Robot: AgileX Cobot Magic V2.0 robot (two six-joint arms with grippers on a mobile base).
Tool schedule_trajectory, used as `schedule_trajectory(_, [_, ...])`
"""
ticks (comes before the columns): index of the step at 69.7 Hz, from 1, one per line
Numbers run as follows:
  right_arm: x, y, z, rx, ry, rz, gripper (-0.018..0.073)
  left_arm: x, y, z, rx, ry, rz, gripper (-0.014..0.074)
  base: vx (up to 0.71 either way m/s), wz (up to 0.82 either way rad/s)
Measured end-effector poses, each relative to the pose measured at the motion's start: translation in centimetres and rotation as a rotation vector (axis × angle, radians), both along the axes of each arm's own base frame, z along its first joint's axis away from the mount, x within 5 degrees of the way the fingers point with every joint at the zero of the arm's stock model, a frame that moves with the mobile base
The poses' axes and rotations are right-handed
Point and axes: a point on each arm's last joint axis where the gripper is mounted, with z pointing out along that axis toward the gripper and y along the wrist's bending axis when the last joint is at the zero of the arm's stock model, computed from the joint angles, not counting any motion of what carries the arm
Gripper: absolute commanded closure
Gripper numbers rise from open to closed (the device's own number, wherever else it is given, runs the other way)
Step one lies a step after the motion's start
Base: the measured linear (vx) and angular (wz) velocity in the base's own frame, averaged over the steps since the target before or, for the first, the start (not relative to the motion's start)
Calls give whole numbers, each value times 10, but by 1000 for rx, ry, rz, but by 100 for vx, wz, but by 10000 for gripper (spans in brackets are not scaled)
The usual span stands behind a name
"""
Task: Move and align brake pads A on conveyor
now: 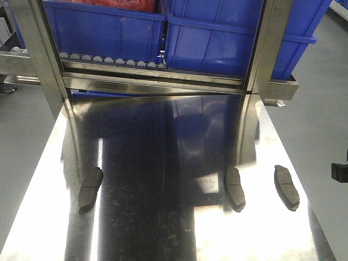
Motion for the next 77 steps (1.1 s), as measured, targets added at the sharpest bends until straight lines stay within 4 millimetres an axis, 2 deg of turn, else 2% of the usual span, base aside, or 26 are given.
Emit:
schedule_trajectory(5, [0,0,0,0,4,0,-47,0,0,0,0,0,0,482,0,0])
schedule_trajectory(11, [0,0,-1,0,4,0,-172,0,0,0,0,0,0,482,0,0])
schedule_trajectory(26, [2,0,2,-1,-26,0,-139,0,0,0,0,0,0,482,0,0])
schedule_trajectory(35, [13,0,1,1,30,0,-100,0,0,0,0,1,0,482,0,0])
schedule_trajectory(43, [35,-1,-4,6,161,-1,-83,0,0,0,0,1,0,482,0,0])
schedule_trajectory(58, [83,1,-30,49,377,-1,-75,0,0,0,0,1,0,482,0,0])
schedule_trajectory(71, [124,25,-65,56,511,58,-69,0,0,0,0,1,0,482,0,0])
schedule_trajectory(77, [137,30,-79,72,556,43,-62,0,0,0,0,1,0,482,0,0])
